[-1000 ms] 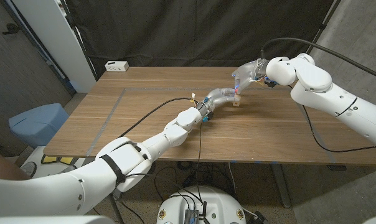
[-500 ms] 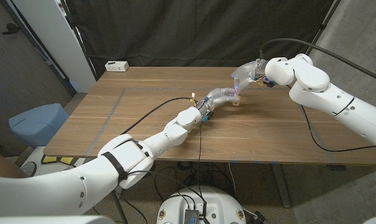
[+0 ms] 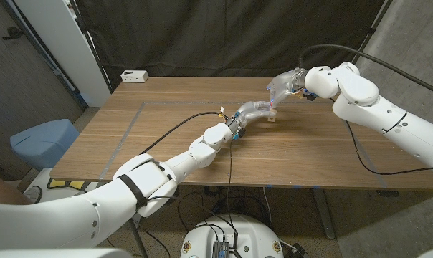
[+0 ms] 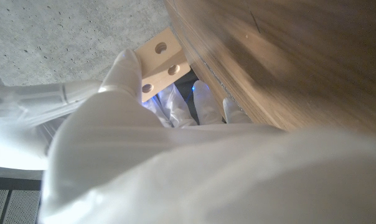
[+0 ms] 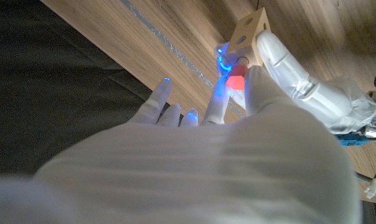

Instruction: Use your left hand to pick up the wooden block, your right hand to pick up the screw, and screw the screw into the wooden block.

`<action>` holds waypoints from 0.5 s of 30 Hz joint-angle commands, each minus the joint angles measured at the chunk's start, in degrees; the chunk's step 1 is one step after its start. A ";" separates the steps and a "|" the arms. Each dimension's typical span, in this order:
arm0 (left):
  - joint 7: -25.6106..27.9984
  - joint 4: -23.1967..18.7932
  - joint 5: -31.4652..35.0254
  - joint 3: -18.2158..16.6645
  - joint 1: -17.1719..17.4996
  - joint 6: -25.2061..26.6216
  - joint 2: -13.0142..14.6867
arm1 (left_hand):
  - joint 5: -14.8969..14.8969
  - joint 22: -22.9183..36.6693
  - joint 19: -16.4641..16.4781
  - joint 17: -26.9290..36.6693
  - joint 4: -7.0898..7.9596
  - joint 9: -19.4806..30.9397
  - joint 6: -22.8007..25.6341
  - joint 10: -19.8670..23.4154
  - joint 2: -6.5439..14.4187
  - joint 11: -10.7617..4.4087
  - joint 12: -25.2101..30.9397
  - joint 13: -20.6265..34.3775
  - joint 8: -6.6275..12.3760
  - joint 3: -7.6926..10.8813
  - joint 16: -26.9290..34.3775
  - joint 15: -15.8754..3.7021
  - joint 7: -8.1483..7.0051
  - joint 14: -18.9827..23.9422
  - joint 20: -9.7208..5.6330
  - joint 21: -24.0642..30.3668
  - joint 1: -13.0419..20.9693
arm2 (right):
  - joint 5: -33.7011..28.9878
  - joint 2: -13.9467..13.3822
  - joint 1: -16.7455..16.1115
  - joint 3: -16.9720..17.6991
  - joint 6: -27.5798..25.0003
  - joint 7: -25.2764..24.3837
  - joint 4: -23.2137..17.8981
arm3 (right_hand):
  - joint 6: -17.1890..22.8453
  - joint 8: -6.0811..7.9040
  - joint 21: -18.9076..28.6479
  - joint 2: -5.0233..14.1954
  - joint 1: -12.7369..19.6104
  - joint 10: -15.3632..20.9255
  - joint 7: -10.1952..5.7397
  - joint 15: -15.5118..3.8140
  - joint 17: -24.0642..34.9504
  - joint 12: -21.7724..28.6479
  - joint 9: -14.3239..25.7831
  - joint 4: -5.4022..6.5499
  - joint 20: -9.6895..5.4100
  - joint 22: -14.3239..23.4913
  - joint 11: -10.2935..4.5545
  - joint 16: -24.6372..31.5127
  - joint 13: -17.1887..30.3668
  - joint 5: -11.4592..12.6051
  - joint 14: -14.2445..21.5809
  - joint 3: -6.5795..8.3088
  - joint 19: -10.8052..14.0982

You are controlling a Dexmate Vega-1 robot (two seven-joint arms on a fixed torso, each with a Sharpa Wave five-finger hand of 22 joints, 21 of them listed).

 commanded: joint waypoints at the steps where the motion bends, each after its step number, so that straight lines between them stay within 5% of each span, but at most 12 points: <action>1: 0.18 -1.73 0.11 0.00 0.74 0.62 0.66 | 0.42 0.25 0.39 0.11 0.30 0.75 4.18 0.95 2.96 -0.32 0.38 5.36 0.42 0.65 -0.39 -5.74 1.68 0.42 -0.12 0.29 -0.58 | 0.97 -0.02 -0.40 0.55 -0.17 -0.28 0.03 | 0.80 0.74 0.47 0.31 0.28 0.68 0.05 -2.87 0.27 0.32 0.18 0.17 -0.54 0.11 0.04 0.45 0.12 -0.14 0.87 0.14 0.32; 15: 0.56 -4.10 0.44 0.20 1.56 1.62 1.43 | 0.47 0.25 0.38 0.16 0.39 0.75 4.07 0.91 3.08 -0.30 0.34 5.37 0.35 0.67 -0.39 -5.71 1.67 0.42 -0.03 0.28 -0.69 | 3.16 -1.01 -1.76 1.76 -1.27 -1.95 -0.59 | 4.11 2.09 0.61 0.88 -2.20 2.88 1.53 -3.42 0.45 0.58 -0.07 1.39 -1.68 0.09 0.81 0.92 0.10 -0.37 2.01 -0.97 1.51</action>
